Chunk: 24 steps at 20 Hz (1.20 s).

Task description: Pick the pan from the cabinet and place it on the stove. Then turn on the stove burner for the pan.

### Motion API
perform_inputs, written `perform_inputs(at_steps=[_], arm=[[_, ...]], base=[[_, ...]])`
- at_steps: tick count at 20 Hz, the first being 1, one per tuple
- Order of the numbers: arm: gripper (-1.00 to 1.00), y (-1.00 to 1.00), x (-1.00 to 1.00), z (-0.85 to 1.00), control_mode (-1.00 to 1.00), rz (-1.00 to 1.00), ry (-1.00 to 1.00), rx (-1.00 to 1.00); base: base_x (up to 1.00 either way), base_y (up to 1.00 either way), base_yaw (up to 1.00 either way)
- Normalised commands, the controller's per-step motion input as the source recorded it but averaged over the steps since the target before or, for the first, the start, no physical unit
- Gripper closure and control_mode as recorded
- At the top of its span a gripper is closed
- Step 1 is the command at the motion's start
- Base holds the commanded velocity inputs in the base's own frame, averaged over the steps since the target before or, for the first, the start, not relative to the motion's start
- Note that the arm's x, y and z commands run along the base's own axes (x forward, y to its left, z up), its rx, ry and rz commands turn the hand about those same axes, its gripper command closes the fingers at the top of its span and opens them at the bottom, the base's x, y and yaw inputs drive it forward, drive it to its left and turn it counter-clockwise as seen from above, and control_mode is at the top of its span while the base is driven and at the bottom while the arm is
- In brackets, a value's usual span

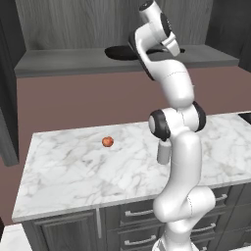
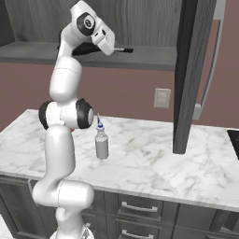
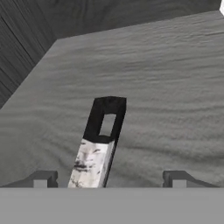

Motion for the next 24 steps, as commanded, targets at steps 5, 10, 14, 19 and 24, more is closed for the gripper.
perform_inputs(at_steps=[5, 10, 14, 19, 24], arm=[[-1.00, 0.06, 0.12, -0.14, -1.00, 0.06, -0.05, 0.01], [-1.00, 0.05, 0.10, -0.24, -1.00, 0.05, 0.00, 0.00], [-1.00, 0.07, 0.01, -0.30, -1.00, 0.01, 0.01, 0.00], [-1.00, 0.03, 0.00, -0.31, -1.00, 0.00, 0.02, 0.00], [-1.00, 0.01, 0.02, -0.31, -1.00, 0.00, 0.03, 0.00]], base=[[0.00, 0.00, 0.00], [0.00, 0.00, 0.00], [0.00, 0.00, 0.00], [0.00, 0.00, 0.00], [0.00, 0.00, 0.00]])
